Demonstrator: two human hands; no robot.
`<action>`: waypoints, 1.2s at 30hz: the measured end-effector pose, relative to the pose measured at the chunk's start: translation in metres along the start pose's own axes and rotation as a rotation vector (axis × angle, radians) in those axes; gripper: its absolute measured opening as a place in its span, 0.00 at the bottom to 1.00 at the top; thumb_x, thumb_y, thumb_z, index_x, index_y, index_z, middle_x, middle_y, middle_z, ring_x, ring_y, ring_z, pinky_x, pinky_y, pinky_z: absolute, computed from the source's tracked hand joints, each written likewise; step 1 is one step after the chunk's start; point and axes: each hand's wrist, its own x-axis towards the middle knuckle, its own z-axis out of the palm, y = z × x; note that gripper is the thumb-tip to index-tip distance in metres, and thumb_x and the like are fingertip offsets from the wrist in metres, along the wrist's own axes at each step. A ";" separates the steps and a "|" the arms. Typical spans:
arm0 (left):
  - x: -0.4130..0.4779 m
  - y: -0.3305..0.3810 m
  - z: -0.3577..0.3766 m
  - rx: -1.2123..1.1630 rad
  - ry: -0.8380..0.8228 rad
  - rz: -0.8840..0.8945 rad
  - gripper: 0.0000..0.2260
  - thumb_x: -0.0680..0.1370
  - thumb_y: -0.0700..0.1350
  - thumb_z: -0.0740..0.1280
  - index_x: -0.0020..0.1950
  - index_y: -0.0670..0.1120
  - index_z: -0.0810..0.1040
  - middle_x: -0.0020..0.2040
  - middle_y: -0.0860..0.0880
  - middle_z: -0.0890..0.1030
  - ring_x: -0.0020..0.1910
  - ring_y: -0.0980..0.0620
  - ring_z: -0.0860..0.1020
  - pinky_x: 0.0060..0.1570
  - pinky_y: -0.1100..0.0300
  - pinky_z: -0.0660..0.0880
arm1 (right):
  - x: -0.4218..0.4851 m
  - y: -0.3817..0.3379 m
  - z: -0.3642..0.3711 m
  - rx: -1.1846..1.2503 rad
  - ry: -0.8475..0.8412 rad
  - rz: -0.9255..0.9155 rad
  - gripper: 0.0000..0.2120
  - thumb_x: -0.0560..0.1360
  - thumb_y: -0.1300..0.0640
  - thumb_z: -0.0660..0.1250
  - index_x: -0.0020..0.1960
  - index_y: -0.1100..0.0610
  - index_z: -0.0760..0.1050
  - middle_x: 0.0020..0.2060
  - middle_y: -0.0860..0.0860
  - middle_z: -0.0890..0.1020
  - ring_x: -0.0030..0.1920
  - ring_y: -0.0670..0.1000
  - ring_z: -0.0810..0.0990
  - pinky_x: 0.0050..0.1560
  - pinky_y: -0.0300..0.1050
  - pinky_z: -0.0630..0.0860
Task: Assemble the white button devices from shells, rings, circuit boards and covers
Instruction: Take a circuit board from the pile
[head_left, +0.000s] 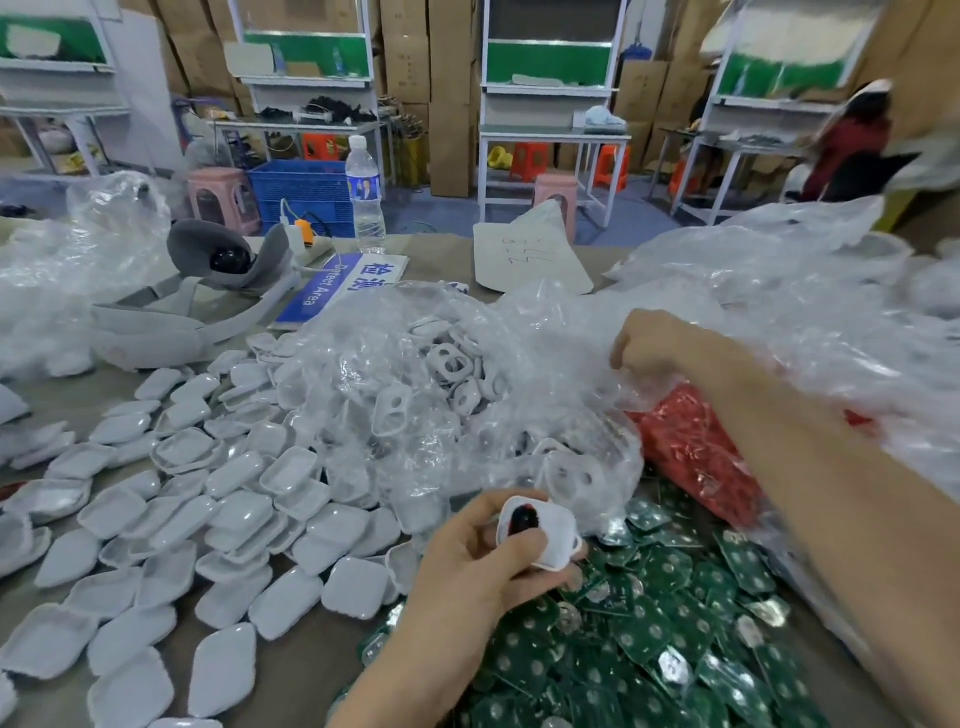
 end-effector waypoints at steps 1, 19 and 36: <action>0.000 0.001 0.000 -0.002 -0.003 0.000 0.08 0.68 0.36 0.74 0.45 0.43 0.85 0.52 0.40 0.84 0.50 0.39 0.84 0.43 0.56 0.82 | 0.007 -0.001 0.008 -0.027 0.010 -0.018 0.12 0.73 0.65 0.66 0.57 0.64 0.80 0.56 0.60 0.81 0.56 0.60 0.78 0.56 0.48 0.76; -0.006 0.006 0.011 -0.007 0.049 0.032 0.10 0.75 0.27 0.65 0.49 0.38 0.82 0.57 0.33 0.79 0.46 0.38 0.84 0.39 0.59 0.82 | 0.015 0.007 0.040 0.160 0.217 0.065 0.06 0.72 0.67 0.62 0.43 0.60 0.77 0.43 0.58 0.78 0.46 0.61 0.79 0.43 0.47 0.74; -0.014 0.003 0.014 0.074 -0.032 0.056 0.14 0.76 0.28 0.65 0.47 0.44 0.85 0.52 0.35 0.82 0.44 0.36 0.84 0.37 0.59 0.81 | -0.185 -0.008 0.042 1.512 0.079 -0.141 0.10 0.61 0.55 0.73 0.41 0.54 0.83 0.40 0.53 0.85 0.36 0.50 0.83 0.37 0.41 0.81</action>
